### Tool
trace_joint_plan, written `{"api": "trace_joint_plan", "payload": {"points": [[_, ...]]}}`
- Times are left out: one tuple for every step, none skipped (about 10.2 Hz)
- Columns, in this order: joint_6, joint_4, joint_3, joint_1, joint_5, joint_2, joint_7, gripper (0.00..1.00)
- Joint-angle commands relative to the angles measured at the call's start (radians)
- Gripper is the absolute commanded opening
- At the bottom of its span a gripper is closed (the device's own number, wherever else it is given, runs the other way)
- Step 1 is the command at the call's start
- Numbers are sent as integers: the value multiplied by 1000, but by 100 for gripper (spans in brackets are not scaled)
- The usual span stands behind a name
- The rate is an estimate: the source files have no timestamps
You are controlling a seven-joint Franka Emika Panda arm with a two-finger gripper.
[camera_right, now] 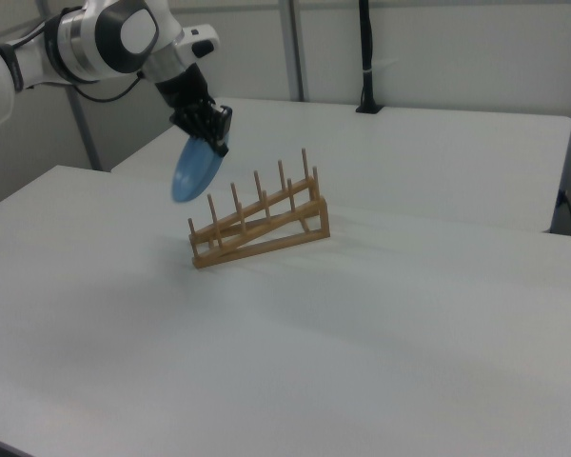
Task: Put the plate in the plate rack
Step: 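Lift the plate upright and carry it above the wooden rack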
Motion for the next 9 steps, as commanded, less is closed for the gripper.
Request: {"api": "trace_joint_plan", "payload": {"points": [[214, 7, -8, 7, -142, 11, 236, 0], [280, 0, -8, 6, -179, 17, 257, 0], [340, -3, -8, 3, -209, 34, 263, 0], [390, -4, -8, 3, -261, 47, 267, 0], [456, -15, -8, 4, -350, 71, 268, 0], [501, -42, -8, 6, -404, 83, 268, 0], [527, -56, -8, 7, -438, 96, 269, 0], [530, -56, -8, 9, -452, 105, 269, 0], [530, -58, -8, 12, -473, 119, 271, 0]]}}
